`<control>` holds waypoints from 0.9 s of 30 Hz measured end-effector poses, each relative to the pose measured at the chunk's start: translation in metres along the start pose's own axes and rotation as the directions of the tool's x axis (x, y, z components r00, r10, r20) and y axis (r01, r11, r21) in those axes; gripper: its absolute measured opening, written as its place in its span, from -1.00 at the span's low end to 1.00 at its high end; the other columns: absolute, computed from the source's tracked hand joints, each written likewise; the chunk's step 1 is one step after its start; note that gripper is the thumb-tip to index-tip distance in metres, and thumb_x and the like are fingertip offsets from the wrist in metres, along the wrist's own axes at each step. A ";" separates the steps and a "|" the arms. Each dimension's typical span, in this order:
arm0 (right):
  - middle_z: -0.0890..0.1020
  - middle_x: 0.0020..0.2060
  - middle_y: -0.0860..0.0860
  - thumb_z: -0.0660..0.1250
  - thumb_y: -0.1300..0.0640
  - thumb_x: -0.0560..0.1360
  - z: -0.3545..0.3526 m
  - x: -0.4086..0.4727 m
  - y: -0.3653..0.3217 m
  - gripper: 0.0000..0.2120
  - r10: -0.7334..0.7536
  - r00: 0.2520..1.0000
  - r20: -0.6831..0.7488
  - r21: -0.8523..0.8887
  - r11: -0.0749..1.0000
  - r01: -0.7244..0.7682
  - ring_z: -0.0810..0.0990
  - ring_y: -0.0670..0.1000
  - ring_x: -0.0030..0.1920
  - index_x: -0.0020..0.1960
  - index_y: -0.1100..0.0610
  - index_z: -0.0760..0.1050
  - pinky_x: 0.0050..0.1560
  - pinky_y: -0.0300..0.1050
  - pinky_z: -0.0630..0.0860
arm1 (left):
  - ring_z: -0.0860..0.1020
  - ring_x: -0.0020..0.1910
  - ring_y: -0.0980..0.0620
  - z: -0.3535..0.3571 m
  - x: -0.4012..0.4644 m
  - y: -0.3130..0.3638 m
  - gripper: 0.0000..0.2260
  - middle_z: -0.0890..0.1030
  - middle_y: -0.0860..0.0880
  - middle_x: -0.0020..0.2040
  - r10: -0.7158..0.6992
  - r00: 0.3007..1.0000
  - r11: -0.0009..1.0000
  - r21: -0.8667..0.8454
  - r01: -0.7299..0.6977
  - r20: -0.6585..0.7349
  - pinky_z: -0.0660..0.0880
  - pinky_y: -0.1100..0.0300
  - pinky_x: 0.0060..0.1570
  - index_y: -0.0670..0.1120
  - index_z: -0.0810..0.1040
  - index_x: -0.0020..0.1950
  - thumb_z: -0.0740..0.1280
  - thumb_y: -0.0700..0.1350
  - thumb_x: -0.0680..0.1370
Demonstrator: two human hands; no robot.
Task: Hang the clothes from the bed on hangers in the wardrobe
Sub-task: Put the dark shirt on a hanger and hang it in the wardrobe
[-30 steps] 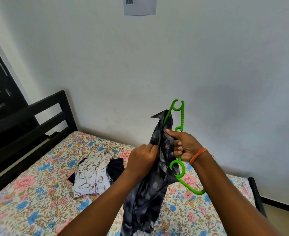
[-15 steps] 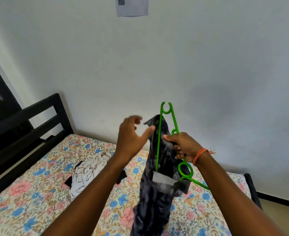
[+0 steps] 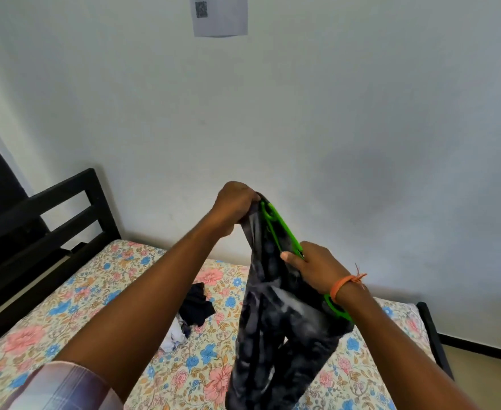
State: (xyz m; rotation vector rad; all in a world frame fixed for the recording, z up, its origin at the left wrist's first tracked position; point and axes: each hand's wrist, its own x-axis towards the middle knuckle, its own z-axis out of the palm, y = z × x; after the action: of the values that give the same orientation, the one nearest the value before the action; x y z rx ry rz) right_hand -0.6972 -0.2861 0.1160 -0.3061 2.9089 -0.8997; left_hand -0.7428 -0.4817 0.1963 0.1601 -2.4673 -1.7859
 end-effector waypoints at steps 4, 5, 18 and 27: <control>0.43 -0.27 0.03 0.23 -0.18 0.60 0.015 0.000 0.010 -0.62 0.047 0.992 0.115 -0.019 0.999 -0.045 0.40 0.01 -0.30 -0.03 0.13 0.27 -0.33 -0.11 0.29 | 0.48 -0.35 0.01 -0.011 -0.001 0.021 -0.94 0.55 -0.07 -0.29 0.205 0.976 0.970 0.119 -0.213 0.078 0.38 0.27 -0.40 -0.13 0.60 -0.19 0.37 -0.23 0.48; 0.43 -0.27 0.03 0.22 -0.19 0.60 0.020 0.000 0.010 -0.62 0.044 0.991 0.128 -0.011 0.999 -0.043 0.40 0.00 -0.31 -0.07 0.13 0.28 -0.33 -0.12 0.30 | 0.51 -0.34 0.09 -0.012 -0.004 0.025 -0.94 0.58 -0.02 -0.28 0.287 0.953 0.926 0.229 -0.301 0.094 0.41 0.32 -0.40 -0.12 0.63 -0.17 0.38 -0.20 0.49; 0.61 -0.12 0.11 0.43 -0.27 0.42 0.015 0.024 0.023 -0.41 0.217 0.962 -0.165 0.162 0.968 -0.191 0.65 0.23 -0.12 0.16 0.14 0.34 -0.14 0.07 0.59 | 0.50 -0.39 0.22 0.015 -0.065 -0.021 -0.94 0.58 0.13 -0.36 0.440 0.815 0.851 0.114 -0.512 0.378 0.43 0.23 -0.32 -0.05 0.65 -0.14 0.43 -0.20 0.50; 0.58 -0.42 0.05 0.42 -0.44 0.29 -0.003 0.021 0.014 -0.38 0.142 0.979 -0.149 -0.099 0.983 -0.158 0.59 0.08 -0.36 -0.31 0.16 0.54 -0.37 -0.09 0.46 | 0.45 0.12 0.15 0.008 -0.075 -0.092 -0.65 0.44 0.07 0.12 0.468 0.868 0.821 0.282 -0.496 0.163 0.38 0.38 0.03 0.08 0.52 0.15 0.41 0.21 0.46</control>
State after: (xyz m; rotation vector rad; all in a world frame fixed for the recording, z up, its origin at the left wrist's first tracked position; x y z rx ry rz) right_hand -0.7207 -0.2774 0.1100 -0.0288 3.0671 -0.7691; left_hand -0.6669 -0.4927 0.1052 -0.4959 -2.5272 -1.2065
